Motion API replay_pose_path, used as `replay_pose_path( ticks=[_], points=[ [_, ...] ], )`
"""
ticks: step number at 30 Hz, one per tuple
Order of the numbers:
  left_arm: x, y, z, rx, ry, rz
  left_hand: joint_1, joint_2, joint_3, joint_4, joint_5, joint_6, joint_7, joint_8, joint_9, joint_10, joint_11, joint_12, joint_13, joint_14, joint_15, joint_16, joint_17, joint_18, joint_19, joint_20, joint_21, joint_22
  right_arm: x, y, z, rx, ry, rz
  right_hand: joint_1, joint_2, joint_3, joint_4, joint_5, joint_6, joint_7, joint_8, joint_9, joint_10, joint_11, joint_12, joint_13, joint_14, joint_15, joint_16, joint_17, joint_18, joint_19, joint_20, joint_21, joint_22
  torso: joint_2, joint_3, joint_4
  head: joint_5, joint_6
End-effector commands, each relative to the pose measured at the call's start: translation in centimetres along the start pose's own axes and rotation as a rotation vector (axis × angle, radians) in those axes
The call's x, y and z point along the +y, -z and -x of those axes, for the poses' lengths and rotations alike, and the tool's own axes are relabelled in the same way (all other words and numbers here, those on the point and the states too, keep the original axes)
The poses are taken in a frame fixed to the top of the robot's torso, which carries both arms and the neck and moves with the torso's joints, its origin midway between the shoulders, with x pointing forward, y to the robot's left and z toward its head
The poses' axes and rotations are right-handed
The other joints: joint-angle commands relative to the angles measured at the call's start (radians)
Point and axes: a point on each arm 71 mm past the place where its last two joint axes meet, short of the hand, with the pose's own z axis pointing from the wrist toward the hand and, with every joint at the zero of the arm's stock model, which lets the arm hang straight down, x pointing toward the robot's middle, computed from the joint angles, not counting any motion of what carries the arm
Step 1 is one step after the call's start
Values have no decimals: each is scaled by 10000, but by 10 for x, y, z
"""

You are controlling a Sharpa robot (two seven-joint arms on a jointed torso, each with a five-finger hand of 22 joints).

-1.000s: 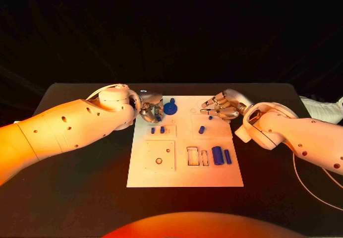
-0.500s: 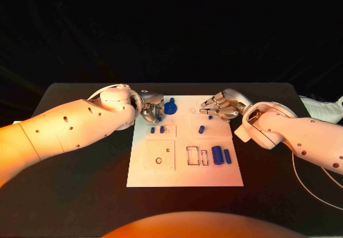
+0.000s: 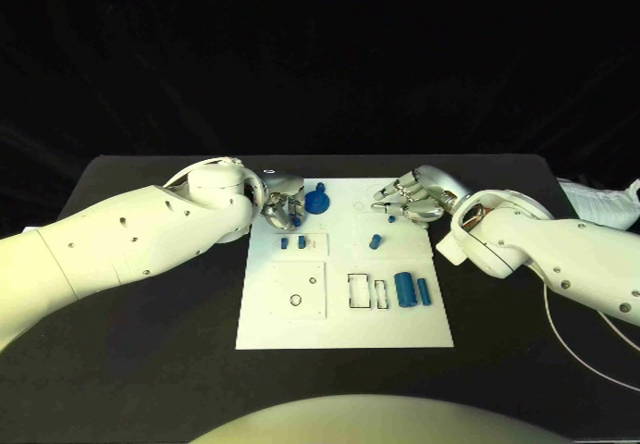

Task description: Assemble the parts on the task board

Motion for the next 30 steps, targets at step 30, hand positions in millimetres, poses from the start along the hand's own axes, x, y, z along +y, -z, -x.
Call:
replay_pose_path(
  ticks=[30],
  points=[
    [10, 6, 2, -422, 27, 162, 163, -155, -150, -18, -39, -1391, 165, -78, -97, -962, 224, -468, -233, -103, 251, -268, -572, 13, -227, 188, -705, 182, -4, 0, 3, -93, 74, 39, 338, 190, -321, 62, 92, -409, 134, -20, -6, -1729, 152, -3065, -2609, 278, 115, -1162, -752, 398, -878, 110, -1257, -1615, -15, -10, 10, 33, 19]
  ],
)
